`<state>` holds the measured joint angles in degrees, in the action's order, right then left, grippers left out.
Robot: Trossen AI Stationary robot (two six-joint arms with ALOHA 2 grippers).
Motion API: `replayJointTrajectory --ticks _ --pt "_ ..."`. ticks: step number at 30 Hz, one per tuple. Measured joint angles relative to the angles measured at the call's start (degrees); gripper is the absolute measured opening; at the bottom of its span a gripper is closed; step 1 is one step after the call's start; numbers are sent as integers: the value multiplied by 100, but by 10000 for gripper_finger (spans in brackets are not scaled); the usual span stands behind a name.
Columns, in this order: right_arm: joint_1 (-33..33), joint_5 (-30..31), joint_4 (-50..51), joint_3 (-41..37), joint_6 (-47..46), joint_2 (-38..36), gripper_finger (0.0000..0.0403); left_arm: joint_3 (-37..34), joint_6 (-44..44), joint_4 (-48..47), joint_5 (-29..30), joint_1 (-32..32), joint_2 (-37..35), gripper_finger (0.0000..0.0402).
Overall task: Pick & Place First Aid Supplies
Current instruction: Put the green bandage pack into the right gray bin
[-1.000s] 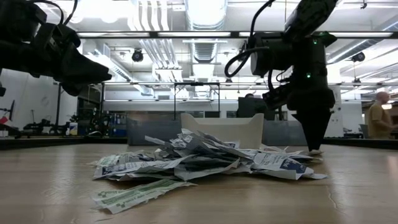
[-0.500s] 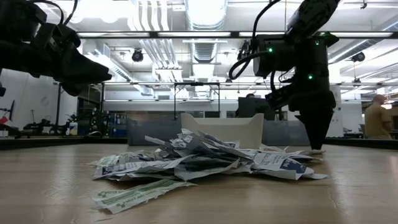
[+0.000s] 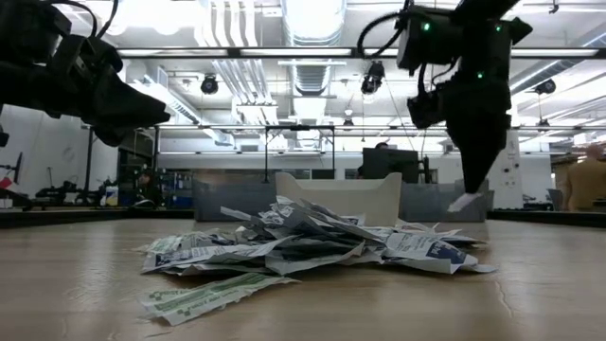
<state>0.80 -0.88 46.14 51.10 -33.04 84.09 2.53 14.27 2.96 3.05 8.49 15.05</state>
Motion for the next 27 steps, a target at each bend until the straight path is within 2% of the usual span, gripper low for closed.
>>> replayJointTrajectory --ticks 4,10,17,20,27 --pt "16 -196 -33 6 50 -425 8 0 142 -1 0 0 -1 119" --pt "177 -173 -475 10 -53 -1212 8 -1 228 0 1 0 -2 120" --pt "798 241 -1378 17 -178 -1797 8 0 228 1 0 -1 -2 120" --pt "1174 342 -1631 20 -153 -1869 8 -1 230 2 0 -1 0 120" --pt "1921 1090 -1794 19 150 -1833 8 -1 228 0 0 0 0 120"
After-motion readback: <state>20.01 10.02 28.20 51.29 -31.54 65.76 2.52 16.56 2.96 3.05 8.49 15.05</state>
